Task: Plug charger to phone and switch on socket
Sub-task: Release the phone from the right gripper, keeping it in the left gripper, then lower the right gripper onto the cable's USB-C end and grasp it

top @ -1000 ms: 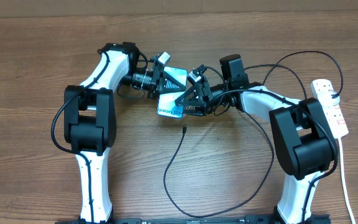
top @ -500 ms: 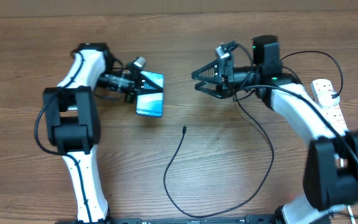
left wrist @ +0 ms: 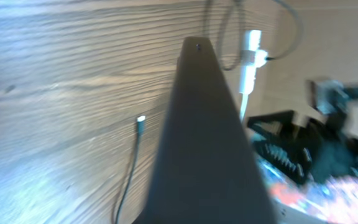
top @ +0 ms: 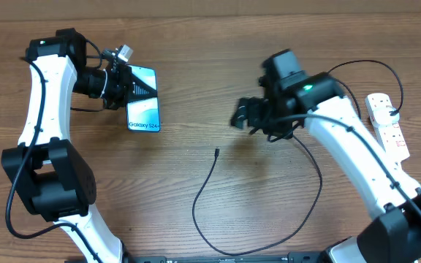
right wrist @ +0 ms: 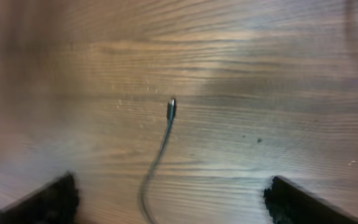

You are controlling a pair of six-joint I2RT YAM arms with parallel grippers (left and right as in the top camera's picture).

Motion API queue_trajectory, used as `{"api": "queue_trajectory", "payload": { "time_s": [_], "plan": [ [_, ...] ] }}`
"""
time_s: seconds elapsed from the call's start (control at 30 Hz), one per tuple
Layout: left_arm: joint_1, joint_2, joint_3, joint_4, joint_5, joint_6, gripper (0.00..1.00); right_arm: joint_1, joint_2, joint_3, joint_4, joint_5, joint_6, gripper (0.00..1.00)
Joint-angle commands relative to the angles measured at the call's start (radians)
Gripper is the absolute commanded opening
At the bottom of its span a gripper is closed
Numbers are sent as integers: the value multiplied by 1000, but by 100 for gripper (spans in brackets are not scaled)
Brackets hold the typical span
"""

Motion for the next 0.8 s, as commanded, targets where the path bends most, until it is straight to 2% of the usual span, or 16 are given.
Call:
{"api": "queue_trajectory", "payload": {
  "time_s": [0.0,0.2,0.27,0.37,0.4,0.53,0.63,0.77],
  "plan": [
    [-1,-35,8,0,-98,-76,4,96,-22,16,11,131,-24,100],
    [3,-35,-5,-20,-101,-40,4,205,-18,15,97,34,-23,100],
    [5,-35,-14,-22,-101,-35,4,219,-14,15,113,34,-11,93],
    [4,-35,-35,-17,-104,-27,4,229,5,15,101,110,112,69],
    [5,-35,-45,-14,-104,-28,4,230,15,15,92,141,149,67],
    [4,-35,-94,18,-73,-29,4,234,81,14,54,175,256,63],
    [5,-35,-137,53,-22,-29,4,251,157,9,45,172,294,62],
    [6,-35,-159,96,-23,-52,4,283,249,7,47,173,348,61]
  ]
}}
